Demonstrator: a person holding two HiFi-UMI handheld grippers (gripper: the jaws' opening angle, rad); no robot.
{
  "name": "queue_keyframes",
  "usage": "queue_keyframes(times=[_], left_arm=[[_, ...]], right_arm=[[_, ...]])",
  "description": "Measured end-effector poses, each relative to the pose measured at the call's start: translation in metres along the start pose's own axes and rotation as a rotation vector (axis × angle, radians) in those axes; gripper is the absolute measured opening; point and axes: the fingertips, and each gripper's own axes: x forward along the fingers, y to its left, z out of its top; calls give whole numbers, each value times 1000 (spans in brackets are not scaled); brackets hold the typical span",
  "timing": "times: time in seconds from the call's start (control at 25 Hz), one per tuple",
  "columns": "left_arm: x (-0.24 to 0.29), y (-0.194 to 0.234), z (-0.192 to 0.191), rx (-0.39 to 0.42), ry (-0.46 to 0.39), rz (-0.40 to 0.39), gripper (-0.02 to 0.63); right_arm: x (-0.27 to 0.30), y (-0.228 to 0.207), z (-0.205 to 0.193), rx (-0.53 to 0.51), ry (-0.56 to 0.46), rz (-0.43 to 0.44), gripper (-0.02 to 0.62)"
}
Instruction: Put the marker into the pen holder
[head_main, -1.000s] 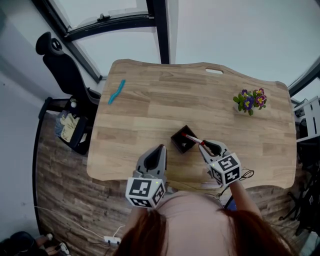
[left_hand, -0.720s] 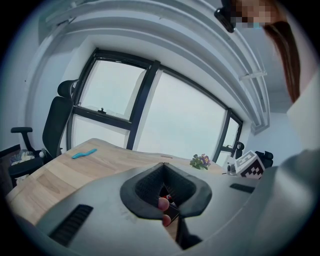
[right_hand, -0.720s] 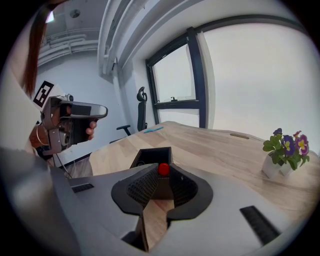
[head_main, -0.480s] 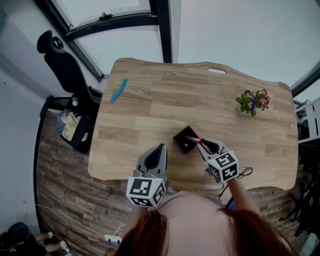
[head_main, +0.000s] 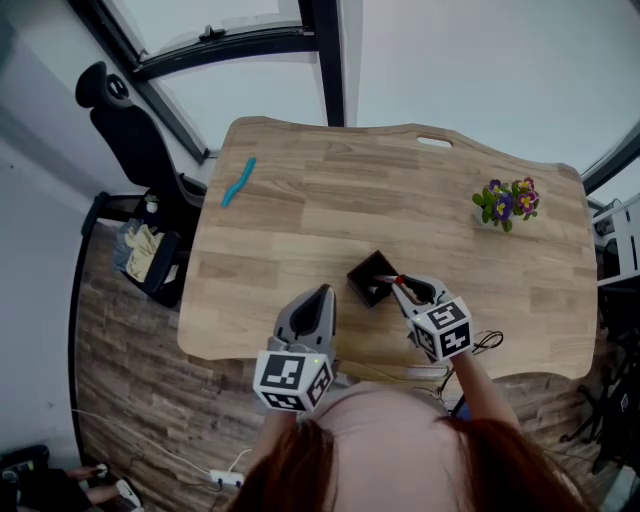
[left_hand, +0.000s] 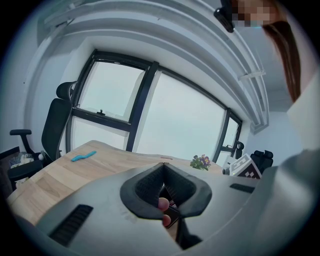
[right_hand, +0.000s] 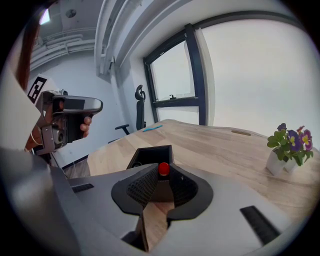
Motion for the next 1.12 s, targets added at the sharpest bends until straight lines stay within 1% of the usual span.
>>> queue_keyframes(times=[0.24, 0.44, 0.88, 1.12], left_arm=[[0, -3, 2, 6, -2, -7, 2], [0, -5, 6, 33, -5, -17, 2], [1, -16, 22, 70, -35, -47, 2], [2, -21, 30, 84, -46, -61, 2]], right_arm=[[0, 1, 1, 2, -4, -4, 61], [-3, 0, 6, 10, -32, -15, 66], [-26, 0, 26, 47, -150, -56, 71], [-42, -1, 39, 60, -226, -106, 71]])
